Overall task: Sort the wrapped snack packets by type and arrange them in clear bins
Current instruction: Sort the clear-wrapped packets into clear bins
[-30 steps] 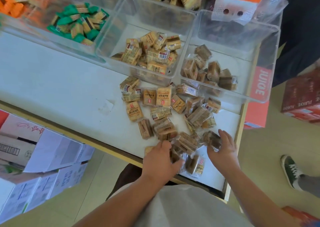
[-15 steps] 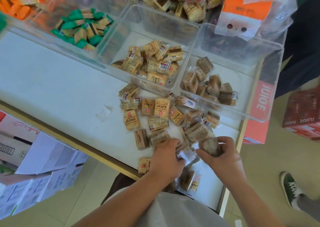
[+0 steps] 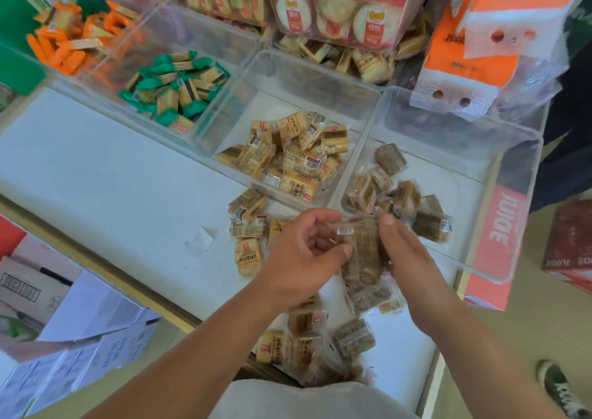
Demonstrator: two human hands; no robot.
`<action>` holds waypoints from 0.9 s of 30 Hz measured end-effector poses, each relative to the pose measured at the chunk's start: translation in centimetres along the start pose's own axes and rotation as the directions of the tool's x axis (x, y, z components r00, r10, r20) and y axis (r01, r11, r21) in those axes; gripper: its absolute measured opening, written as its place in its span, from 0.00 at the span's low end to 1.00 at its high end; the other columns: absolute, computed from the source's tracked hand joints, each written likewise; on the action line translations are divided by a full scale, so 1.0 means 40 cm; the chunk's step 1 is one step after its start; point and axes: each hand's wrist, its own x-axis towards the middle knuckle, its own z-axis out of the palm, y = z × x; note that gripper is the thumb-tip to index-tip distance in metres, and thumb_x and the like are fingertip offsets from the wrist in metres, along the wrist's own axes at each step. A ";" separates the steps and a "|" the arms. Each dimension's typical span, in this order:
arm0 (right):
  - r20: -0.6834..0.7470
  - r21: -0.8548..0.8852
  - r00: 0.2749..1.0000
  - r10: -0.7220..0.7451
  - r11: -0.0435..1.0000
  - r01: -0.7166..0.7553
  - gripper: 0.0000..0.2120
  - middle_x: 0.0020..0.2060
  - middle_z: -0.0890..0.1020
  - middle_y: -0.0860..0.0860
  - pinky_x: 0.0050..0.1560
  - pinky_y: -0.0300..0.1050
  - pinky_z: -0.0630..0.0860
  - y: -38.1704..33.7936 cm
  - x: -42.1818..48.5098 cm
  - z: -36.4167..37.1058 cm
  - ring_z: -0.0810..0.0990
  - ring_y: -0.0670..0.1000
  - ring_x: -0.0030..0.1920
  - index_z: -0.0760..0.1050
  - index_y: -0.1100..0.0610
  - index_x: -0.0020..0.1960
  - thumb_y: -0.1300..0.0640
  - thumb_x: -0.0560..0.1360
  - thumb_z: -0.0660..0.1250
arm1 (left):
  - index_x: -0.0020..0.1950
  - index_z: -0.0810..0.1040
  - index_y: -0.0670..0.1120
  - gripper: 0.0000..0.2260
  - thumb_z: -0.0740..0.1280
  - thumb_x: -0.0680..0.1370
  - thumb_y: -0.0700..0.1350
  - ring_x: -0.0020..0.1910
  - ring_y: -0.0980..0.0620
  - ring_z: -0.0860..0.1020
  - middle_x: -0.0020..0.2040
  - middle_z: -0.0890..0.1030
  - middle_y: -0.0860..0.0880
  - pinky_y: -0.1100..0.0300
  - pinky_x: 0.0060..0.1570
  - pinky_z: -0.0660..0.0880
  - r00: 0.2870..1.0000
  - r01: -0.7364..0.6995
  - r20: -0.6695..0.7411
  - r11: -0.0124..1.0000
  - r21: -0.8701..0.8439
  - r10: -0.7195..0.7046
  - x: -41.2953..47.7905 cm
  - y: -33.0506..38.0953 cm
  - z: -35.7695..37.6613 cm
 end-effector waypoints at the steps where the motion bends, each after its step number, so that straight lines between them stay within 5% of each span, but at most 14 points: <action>1: 0.042 -0.035 0.999 -0.011 0.999 0.012 0.23 0.61 0.80 0.36 0.56 0.36 0.75 -0.015 0.009 -0.008 0.79 0.33 0.56 0.73 0.35 0.67 0.32 0.74 0.68 | 0.63 0.79 0.51 0.19 0.77 0.75 0.39 0.48 0.49 0.83 0.49 0.83 0.50 0.60 0.49 0.82 1.000 -0.003 -0.031 0.999 -0.042 0.001 0.015 0.003 0.008; 3: 0.021 -0.129 0.999 -0.045 0.991 0.048 0.37 0.60 0.82 0.41 0.59 0.47 0.79 -0.029 0.027 -0.033 0.82 0.41 0.57 0.72 0.39 0.70 0.34 0.64 0.79 | 0.64 0.78 0.50 0.19 0.77 0.75 0.39 0.48 0.48 0.85 0.51 0.84 0.49 0.55 0.49 0.83 0.997 0.011 -0.075 0.993 -0.117 -0.020 0.044 0.009 0.018; 5: -0.119 -0.230 0.983 -0.141 0.967 0.111 0.37 0.55 0.83 0.43 0.53 0.44 0.81 -0.045 0.048 -0.061 0.83 0.42 0.52 0.72 0.42 0.69 0.41 0.63 0.82 | 0.63 0.78 0.49 0.16 0.76 0.77 0.41 0.47 0.47 0.86 0.52 0.85 0.48 0.50 0.50 0.84 0.996 0.055 -0.065 0.982 -0.182 -0.067 0.067 -0.005 0.016; 8: -0.301 -0.498 0.913 -0.277 0.862 0.097 0.39 0.60 0.80 0.46 0.57 0.47 0.79 -0.071 0.109 -0.110 0.81 0.48 0.57 0.66 0.43 0.75 0.43 0.68 0.79 | 0.58 0.80 0.52 0.08 0.72 0.80 0.45 0.47 0.52 0.85 0.48 0.83 0.54 0.58 0.49 0.82 0.993 0.096 -0.076 0.988 0.123 -0.087 0.080 -0.083 0.000; 11: -0.249 -0.754 0.929 -0.275 0.657 -0.008 0.40 0.65 0.77 0.50 0.61 0.54 0.76 -0.048 0.194 -0.126 0.77 0.55 0.63 0.62 0.46 0.76 0.40 0.70 0.76 | 0.54 0.81 0.54 0.05 0.70 0.81 0.44 0.47 0.61 0.80 0.49 0.81 0.58 0.70 0.44 0.76 0.989 0.124 -0.117 0.921 0.370 -0.086 0.057 -0.166 -0.013; 15: -0.202 -0.785 0.952 -0.230 0.620 -0.017 0.36 0.63 0.76 0.53 0.59 0.55 0.76 -0.011 0.240 -0.116 0.75 0.58 0.61 0.67 0.52 0.73 0.36 0.72 0.73 | 0.55 0.79 0.60 0.06 0.69 0.80 0.48 0.49 0.61 0.79 0.50 0.81 0.61 0.61 0.50 0.78 0.983 0.171 -0.139 0.893 0.417 -0.123 0.024 -0.215 -0.026; 17: -0.221 -0.809 0.848 -0.482 0.576 0.116 0.31 0.65 0.76 0.56 0.63 0.56 0.74 -0.011 0.203 -0.111 0.74 0.60 0.64 0.71 0.57 0.72 0.42 0.75 0.73 | 0.58 0.79 0.59 0.08 0.69 0.80 0.51 0.50 0.61 0.79 0.50 0.81 0.61 0.57 0.52 0.79 0.982 0.180 -0.142 0.860 0.477 -0.126 0.005 -0.234 -0.038; 19: -0.214 -0.796 0.653 -0.726 0.517 0.314 0.19 0.58 0.80 0.55 0.57 0.54 0.78 -0.007 0.130 -0.104 0.80 0.59 0.57 0.78 0.59 0.65 0.50 0.78 0.72 | 0.59 0.79 0.57 0.08 0.68 0.80 0.52 0.50 0.60 0.78 0.50 0.80 0.60 0.56 0.53 0.79 0.979 0.200 -0.147 0.808 0.554 -0.141 -0.021 -0.257 -0.052; 20: -0.206 -0.736 0.646 -0.735 0.552 0.393 0.13 0.53 0.82 0.52 0.51 0.49 0.80 0.000 0.082 -0.097 0.82 0.55 0.51 0.80 0.57 0.61 0.52 0.79 0.71 | 0.58 0.79 0.56 0.08 0.69 0.80 0.54 0.50 0.60 0.77 0.50 0.79 0.60 0.56 0.53 0.79 0.976 0.214 -0.153 0.777 0.592 -0.152 -0.036 -0.271 -0.058; 23: -0.144 -0.498 0.877 -0.459 0.799 0.337 0.05 0.44 0.84 0.41 0.45 0.37 0.79 0.090 -0.024 -0.060 0.83 0.44 0.46 0.81 0.46 0.53 0.54 0.77 0.72 | 0.58 0.78 0.58 0.12 0.71 0.77 0.58 0.51 0.60 0.76 0.53 0.76 0.60 0.59 0.53 0.78 0.980 0.199 -0.147 0.712 0.673 -0.134 -0.070 -0.305 -0.063; 27: -0.280 -0.660 0.929 -0.243 0.752 -0.003 0.26 0.61 0.75 0.46 0.53 0.47 0.76 0.281 -0.023 -0.045 0.77 0.51 0.61 0.75 0.49 0.68 0.44 0.73 0.75 | 0.65 0.76 0.55 0.17 0.71 0.77 0.55 0.52 0.57 0.77 0.57 0.74 0.59 0.60 0.52 0.77 0.999 0.004 -0.028 0.765 0.645 0.018 -0.038 -0.284 -0.004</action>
